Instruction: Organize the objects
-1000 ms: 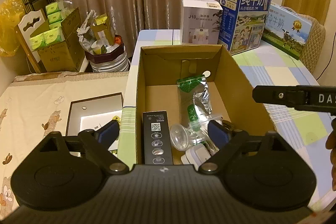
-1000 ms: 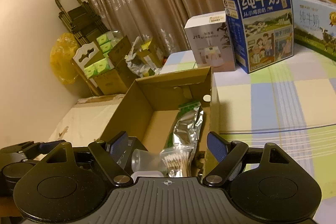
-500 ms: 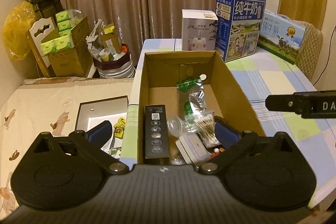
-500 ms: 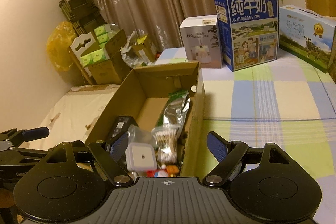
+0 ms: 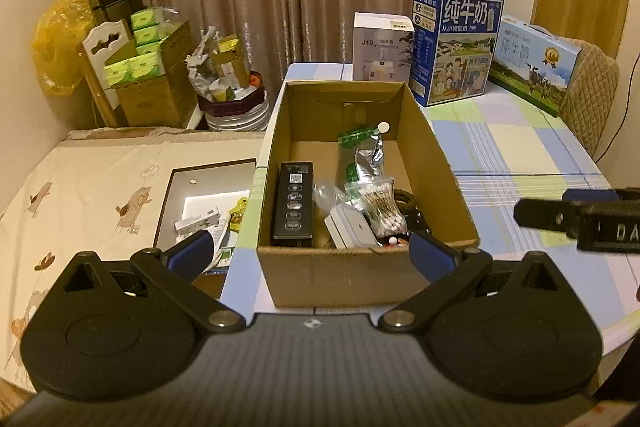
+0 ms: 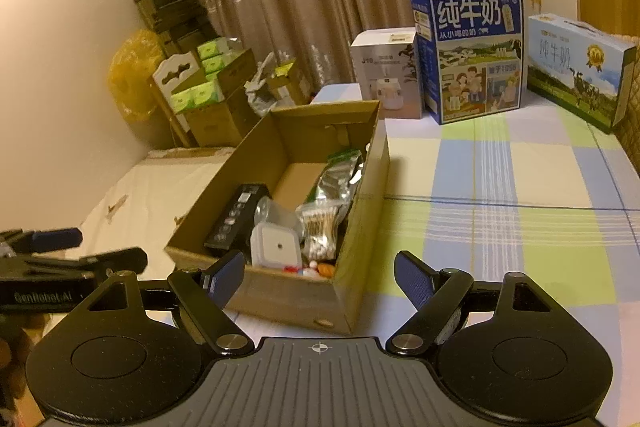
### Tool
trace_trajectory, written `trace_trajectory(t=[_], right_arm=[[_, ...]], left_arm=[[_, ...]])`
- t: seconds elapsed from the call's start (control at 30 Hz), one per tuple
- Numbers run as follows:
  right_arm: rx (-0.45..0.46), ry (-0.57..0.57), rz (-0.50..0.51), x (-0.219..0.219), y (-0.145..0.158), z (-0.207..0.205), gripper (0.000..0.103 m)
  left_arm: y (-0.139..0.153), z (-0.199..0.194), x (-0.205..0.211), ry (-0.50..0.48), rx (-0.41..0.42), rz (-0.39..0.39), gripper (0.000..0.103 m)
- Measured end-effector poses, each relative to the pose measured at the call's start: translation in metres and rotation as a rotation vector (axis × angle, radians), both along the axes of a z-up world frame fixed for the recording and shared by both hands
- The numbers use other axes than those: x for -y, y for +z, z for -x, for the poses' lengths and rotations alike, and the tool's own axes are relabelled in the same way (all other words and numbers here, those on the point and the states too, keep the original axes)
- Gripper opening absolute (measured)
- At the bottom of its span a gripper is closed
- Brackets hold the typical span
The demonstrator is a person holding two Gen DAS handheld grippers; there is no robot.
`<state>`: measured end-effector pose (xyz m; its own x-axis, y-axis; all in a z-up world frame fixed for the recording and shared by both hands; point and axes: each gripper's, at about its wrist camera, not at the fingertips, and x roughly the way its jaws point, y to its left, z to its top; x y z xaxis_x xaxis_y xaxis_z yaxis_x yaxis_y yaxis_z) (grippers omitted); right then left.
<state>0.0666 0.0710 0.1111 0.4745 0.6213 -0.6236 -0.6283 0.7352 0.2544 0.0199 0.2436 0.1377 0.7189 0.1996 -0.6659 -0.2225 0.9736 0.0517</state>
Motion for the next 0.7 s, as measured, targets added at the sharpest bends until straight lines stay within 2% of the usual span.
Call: trace_trajectory(t=[0.3,0.7], right_arm=[[0.014,0.009,0.029,0.024,-0.010,0.028,0.080],[-0.001,-0.016,0.043,0.055,-0.026,0.045,0.080]], left_arm=[[0.003,0.032,0.018,0.019,0.027,0.041,0.102],[-0.015,0.065,0.039,0.031,0.013,0.052,0.102]])
